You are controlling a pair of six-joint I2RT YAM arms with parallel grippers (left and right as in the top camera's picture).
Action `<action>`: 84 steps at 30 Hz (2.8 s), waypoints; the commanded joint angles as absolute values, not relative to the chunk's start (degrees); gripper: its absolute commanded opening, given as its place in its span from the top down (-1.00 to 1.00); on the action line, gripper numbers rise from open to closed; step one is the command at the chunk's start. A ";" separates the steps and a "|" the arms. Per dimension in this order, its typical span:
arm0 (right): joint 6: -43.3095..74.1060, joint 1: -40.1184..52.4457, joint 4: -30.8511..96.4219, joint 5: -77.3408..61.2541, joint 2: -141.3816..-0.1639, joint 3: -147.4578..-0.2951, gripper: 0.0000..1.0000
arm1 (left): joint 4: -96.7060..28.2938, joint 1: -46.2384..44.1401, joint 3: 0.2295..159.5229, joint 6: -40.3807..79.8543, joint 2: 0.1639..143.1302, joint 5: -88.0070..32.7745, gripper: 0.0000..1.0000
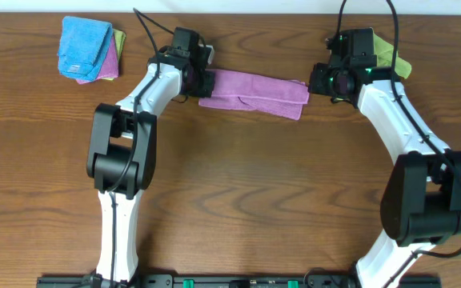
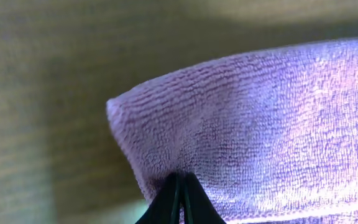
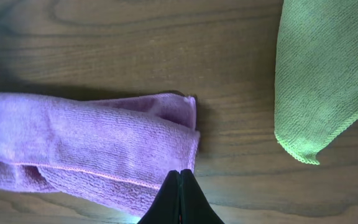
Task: Fold the cloth
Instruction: 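Release with the right gripper and grasp the strip's right end, then fold the strip's right end leftward toward the left gripper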
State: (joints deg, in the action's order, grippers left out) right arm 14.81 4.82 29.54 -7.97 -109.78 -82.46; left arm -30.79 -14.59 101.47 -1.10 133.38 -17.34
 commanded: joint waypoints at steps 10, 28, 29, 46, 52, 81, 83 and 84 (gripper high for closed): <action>12.97 5.28 30.63 -7.25 -109.21 -83.57 0.97 | -39.29 -14.74 100.12 -6.04 133.05 1.26 0.88; 15.55 6.52 27.94 -16.49 -114.50 -83.57 0.98 | -42.68 -13.02 100.12 -7.09 133.05 3.27 0.88; 16.78 6.33 27.77 -18.22 -115.07 -83.57 0.87 | -42.70 -13.04 100.12 -7.09 133.05 2.94 0.89; 16.67 -0.01 29.98 -54.06 -125.86 -83.57 -0.39 | -42.06 -13.04 100.12 -7.03 133.05 2.90 0.89; 19.38 0.80 25.15 -53.82 -129.86 -83.57 -0.56 | -41.95 -13.04 100.12 -7.05 133.05 1.17 0.89; 28.25 1.87 16.27 -46.96 -134.15 -86.94 0.97 | -41.56 -13.04 100.12 -6.00 133.05 0.54 0.88; 27.66 2.70 16.71 -46.94 -132.22 -88.58 0.97 | -41.56 -13.04 100.12 -5.54 133.05 0.47 0.88; 26.89 3.36 16.84 -46.68 -131.11 -89.27 0.97 | -41.56 -13.04 100.12 -5.54 133.05 0.40 0.89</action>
